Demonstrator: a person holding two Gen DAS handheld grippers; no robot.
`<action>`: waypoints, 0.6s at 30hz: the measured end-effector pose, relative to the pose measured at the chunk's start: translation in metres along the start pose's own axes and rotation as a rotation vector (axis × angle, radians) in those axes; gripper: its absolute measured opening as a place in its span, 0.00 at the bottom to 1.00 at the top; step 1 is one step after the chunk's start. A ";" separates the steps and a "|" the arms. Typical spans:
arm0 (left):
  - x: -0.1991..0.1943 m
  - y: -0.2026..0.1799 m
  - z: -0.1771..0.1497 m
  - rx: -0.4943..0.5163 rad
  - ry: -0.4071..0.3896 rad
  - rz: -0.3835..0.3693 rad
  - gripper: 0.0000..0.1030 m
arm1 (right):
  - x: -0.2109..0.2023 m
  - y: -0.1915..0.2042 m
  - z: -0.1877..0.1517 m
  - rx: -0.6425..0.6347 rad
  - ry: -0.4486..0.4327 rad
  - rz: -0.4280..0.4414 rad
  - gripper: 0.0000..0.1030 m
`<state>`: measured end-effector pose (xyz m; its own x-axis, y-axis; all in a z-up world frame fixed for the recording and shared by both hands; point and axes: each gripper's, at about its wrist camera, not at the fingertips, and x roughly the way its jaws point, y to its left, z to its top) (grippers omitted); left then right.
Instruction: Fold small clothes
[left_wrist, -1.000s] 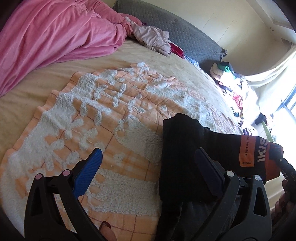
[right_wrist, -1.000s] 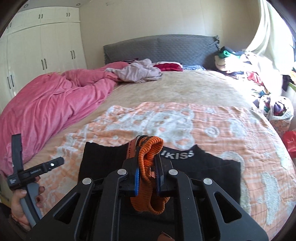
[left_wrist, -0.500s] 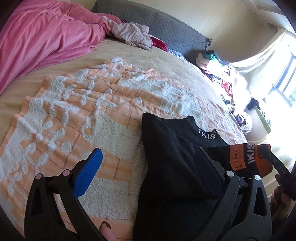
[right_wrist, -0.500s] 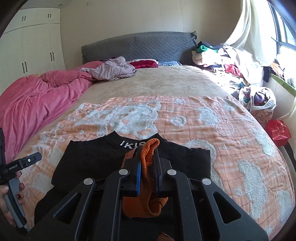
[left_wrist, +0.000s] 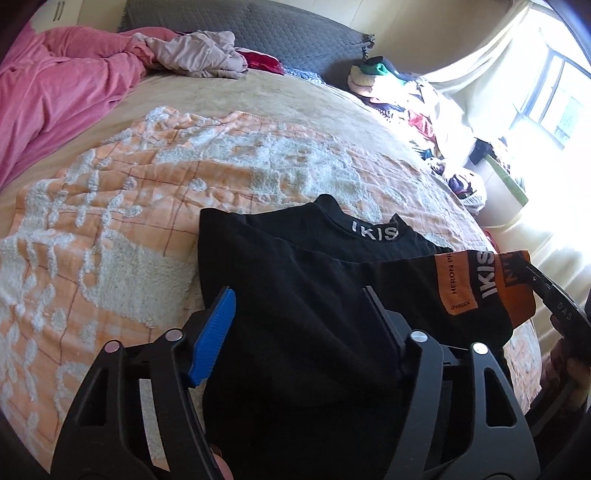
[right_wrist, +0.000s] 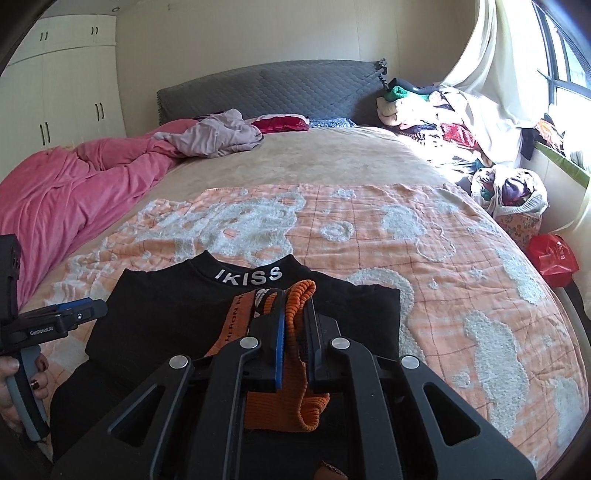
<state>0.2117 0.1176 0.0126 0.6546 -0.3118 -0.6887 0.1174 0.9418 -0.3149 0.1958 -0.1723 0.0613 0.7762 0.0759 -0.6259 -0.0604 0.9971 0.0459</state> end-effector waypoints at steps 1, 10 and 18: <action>0.003 -0.002 0.001 0.014 0.007 -0.001 0.53 | 0.001 -0.002 -0.001 0.000 0.002 -0.004 0.07; 0.019 -0.001 -0.003 0.020 0.045 0.002 0.49 | 0.008 -0.014 -0.011 -0.007 0.014 -0.015 0.06; 0.032 -0.006 -0.011 0.057 0.088 0.026 0.42 | 0.021 -0.025 -0.023 -0.008 0.036 -0.021 0.06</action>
<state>0.2236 0.1006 -0.0151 0.5903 -0.2947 -0.7514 0.1452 0.9545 -0.2603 0.1993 -0.1956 0.0295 0.7545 0.0543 -0.6541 -0.0496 0.9984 0.0257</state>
